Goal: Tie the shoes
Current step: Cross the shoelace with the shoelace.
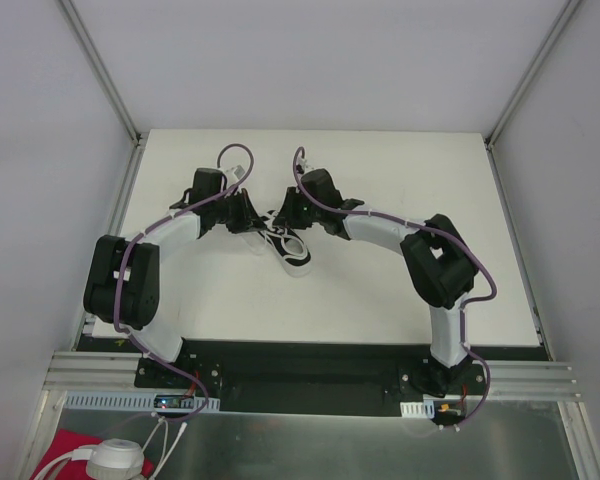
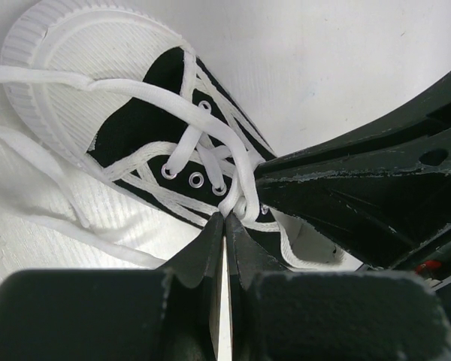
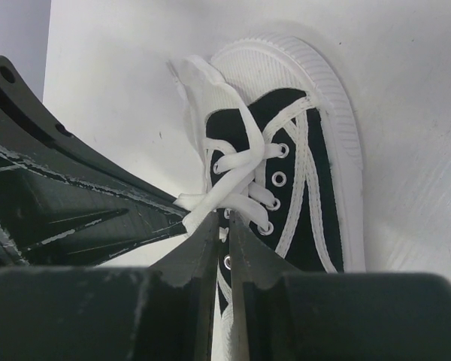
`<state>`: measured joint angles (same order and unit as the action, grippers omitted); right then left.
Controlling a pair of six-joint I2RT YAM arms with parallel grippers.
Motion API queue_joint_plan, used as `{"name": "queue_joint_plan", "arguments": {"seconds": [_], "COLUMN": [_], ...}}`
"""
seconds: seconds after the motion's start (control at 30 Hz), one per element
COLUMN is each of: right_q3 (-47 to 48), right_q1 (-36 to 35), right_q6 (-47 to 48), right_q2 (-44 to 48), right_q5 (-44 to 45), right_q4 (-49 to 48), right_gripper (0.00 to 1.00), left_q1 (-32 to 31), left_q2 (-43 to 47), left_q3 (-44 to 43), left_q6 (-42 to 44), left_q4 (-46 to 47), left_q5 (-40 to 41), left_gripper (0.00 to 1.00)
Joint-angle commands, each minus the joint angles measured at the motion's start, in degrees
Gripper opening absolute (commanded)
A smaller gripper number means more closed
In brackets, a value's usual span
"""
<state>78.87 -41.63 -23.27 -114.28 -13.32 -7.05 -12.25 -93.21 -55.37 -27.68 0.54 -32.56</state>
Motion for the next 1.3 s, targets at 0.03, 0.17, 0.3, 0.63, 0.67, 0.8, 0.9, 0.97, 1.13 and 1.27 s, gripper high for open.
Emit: {"name": "queue_joint_plan", "arguments": {"seconds": [0.03,0.17,0.3,0.63,0.67,0.8,0.9,0.97,1.13,1.27], "right_q3": [1.5,1.6,1.7,4.5,4.8,6.1,7.0,7.3,6.2,5.0], "right_q1": [-0.3,-0.3,-0.6,-0.8,-0.8,-0.8,-0.8,-0.8,-0.9,-1.2], "right_q6": [1.7,2.0,2.4,2.4,2.4,2.4,2.4,2.4,2.4,2.3], "right_q2": [-0.1,-0.4,-1.0,-3.0,-3.1,-3.8,-4.1,-4.2,-3.6,-3.2], "right_q5": [1.3,1.4,1.6,2.3,2.4,2.6,2.8,2.9,3.2,3.1], "right_q4": [0.1,0.4,0.5,0.7,0.7,1.2,1.7,1.8,1.7,0.7], "right_gripper": [0.13,0.13,0.13,0.16,0.16,0.19,0.22,0.23,0.23,0.23], "left_q1": [0.5,0.5,0.5,0.5,0.5,0.5,0.5,0.5,0.5,0.5], "left_q2": [1.3,0.9,1.0,0.9,1.0,1.0,1.1,1.2,1.2,1.1], "left_q3": [-2.5,-2.8,-3.1,-3.2,-3.2,-3.2,-3.3,-3.4,-3.5,-3.6], "left_q6": [0.3,0.3,0.3,0.3,0.3,0.4,0.3,0.3,0.3,0.3], "left_q4": [-0.2,-0.3,-0.3,-0.3,-0.3,-0.3,-0.3,-0.3,-1.6,-1.6], "left_q5": [-0.9,-1.0,-0.9,-1.2,-1.1,-1.3,-1.3,-1.4,-1.4,-1.4], "left_gripper": [0.0,0.0,0.0,0.0,0.0,0.0,0.0,0.0,0.0,0.0]}}
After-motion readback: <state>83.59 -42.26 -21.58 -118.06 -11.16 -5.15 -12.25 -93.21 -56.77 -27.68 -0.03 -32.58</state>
